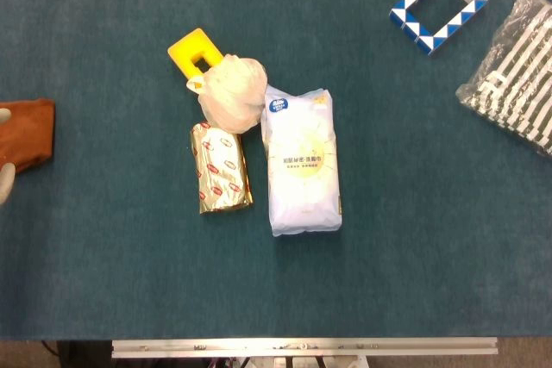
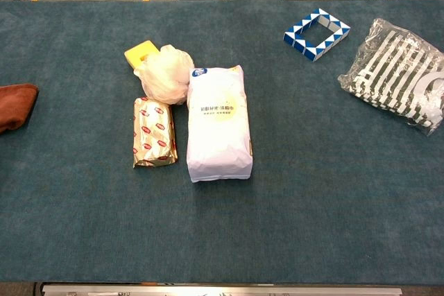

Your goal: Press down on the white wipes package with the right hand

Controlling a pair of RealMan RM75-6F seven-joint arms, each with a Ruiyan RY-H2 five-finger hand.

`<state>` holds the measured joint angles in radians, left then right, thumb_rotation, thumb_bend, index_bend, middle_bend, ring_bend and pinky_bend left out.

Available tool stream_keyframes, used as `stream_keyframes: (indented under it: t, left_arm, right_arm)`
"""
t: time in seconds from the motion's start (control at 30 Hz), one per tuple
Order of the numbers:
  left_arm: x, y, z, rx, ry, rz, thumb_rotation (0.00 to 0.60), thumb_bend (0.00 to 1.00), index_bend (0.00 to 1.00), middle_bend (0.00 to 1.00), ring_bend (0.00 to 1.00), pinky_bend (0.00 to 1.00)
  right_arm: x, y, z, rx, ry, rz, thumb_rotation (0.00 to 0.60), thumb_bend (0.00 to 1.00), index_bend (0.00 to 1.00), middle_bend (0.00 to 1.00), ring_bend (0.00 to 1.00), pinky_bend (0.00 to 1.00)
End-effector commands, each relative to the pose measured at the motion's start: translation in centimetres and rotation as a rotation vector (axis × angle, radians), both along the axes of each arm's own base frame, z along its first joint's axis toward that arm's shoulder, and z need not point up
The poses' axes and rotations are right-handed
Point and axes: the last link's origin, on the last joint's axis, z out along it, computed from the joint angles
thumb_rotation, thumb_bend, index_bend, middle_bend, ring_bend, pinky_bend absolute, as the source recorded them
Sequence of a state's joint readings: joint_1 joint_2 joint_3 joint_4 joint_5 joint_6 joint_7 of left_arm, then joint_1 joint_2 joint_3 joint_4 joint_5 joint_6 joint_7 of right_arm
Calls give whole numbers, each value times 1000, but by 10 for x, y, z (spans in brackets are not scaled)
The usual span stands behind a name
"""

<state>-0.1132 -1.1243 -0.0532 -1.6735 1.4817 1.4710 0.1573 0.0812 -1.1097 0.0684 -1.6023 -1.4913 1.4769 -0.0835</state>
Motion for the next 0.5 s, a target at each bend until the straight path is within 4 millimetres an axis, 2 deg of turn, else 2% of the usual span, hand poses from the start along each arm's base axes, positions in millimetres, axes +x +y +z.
stream_keyframes:
  t: [0.03,0.23,0.5]
  left_arm:
    - [0,0,-1,-3,2,2,600,346,238,216,167,213]
    - [1,-1,1,0,0,-3,600,346,238,216,167,213]
    - [0,-4,3,7,-4,-1,600,346,238,216,167,213]
  right_arm:
    - [1,-1,0,4,-2,7,600,263,197,369,310,344]
    - [14,-5,-3,42,-37,76,600,262,197,369,310,345]
    - [56,-25,-5,142,-51,296,600,265,197,370,310,345]
